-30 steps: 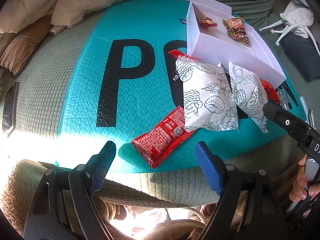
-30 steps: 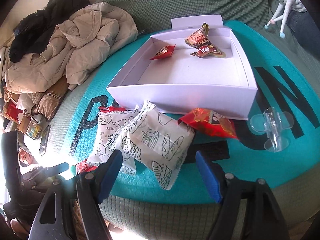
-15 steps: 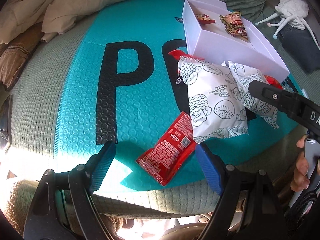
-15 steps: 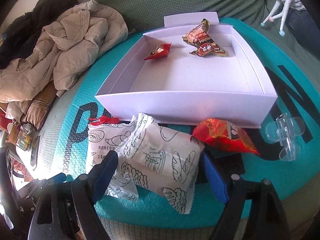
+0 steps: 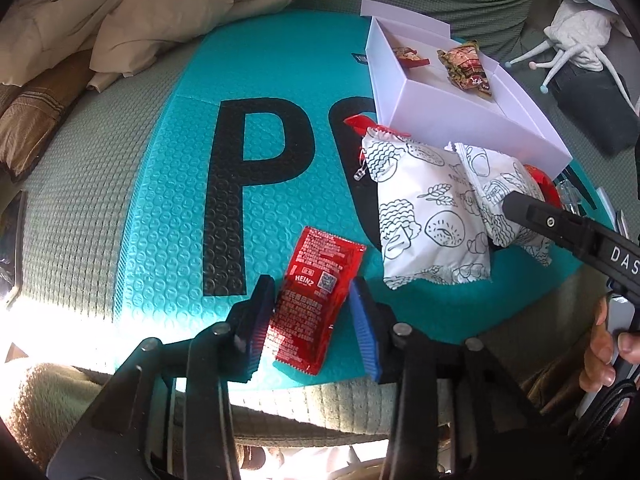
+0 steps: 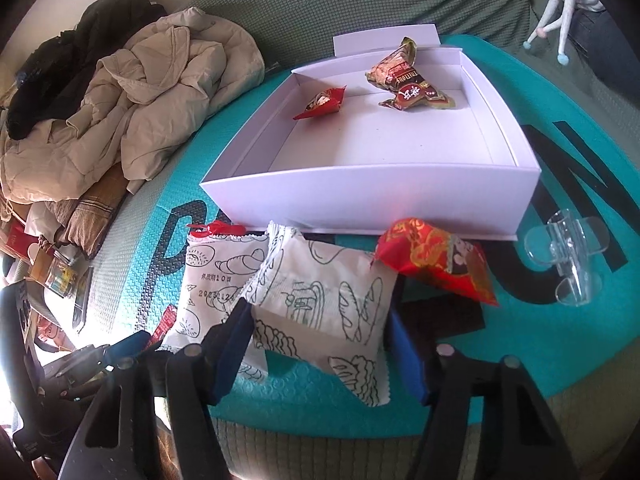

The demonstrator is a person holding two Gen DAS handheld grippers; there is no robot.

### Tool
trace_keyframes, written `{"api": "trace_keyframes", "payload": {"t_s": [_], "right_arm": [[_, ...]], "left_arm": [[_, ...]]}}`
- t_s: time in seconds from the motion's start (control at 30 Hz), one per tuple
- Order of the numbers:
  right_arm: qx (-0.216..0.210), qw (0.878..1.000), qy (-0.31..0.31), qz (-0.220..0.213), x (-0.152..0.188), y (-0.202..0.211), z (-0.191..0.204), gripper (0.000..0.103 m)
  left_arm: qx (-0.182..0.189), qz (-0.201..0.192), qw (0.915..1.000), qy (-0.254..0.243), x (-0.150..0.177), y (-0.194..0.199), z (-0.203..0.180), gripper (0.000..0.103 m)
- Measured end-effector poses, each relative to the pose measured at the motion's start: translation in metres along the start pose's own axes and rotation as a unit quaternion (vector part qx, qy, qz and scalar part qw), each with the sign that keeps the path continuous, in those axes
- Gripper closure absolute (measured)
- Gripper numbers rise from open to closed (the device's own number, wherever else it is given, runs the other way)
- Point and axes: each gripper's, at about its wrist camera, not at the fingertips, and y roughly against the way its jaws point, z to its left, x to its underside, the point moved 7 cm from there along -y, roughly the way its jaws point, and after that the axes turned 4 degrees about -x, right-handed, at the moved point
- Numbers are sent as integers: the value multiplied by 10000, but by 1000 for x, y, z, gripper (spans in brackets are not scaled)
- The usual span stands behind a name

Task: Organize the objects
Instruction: 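Grasp the white pastry bag with right gripper while left grasps red sauce sachet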

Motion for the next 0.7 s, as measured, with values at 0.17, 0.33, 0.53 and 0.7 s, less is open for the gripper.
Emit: {"api": "trace_keyframes", "payload": {"t_s": [0.17,0.33,0.53,0.7], "right_arm": [[48,10000,-8,6,5,9,-6,40],[126,9999,69,87,14,21,-12,40],[215,9994,145,207,19,24,-15,36],[320,9989,153,311,18,18,-12,28]], "left_arm": [[220,66,9997,68,1,3,-3,73],[326,131,9994,75,3,8,-7,76],[219,139,9996,78,5,6,-7,75],[174,131,9998,39,5,2,-8,71]]}}
